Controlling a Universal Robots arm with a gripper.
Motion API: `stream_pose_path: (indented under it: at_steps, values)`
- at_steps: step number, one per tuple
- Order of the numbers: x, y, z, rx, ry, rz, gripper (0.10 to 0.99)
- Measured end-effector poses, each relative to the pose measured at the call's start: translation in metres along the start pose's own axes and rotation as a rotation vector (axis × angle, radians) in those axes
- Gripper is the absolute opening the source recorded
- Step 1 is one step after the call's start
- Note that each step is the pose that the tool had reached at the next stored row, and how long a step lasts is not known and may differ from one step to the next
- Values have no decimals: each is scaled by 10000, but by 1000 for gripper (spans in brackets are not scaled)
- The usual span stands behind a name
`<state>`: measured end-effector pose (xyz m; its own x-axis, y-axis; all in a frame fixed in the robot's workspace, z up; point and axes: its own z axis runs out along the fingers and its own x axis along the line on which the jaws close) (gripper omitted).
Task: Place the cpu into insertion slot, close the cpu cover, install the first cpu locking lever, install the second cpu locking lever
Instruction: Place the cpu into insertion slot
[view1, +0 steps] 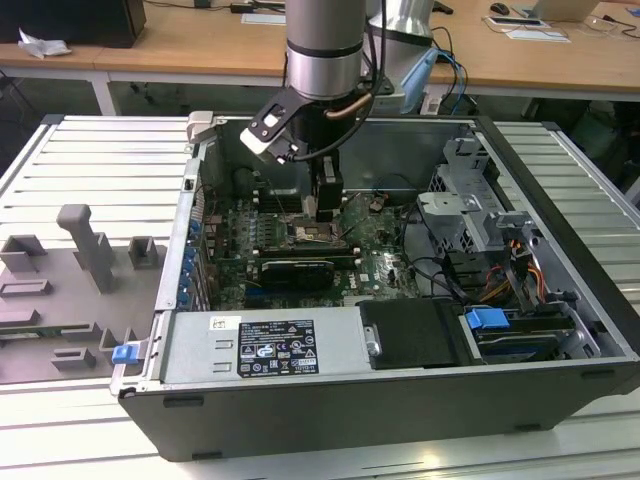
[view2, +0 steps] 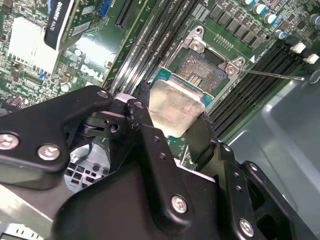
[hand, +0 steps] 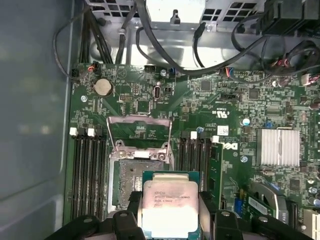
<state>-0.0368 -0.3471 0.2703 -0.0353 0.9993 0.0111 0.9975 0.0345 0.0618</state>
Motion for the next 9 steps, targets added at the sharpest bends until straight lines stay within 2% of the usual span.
stream_pose_path:
  at_steps: [9]
  values:
    - [40,-37,177,-4,0,-1,537]
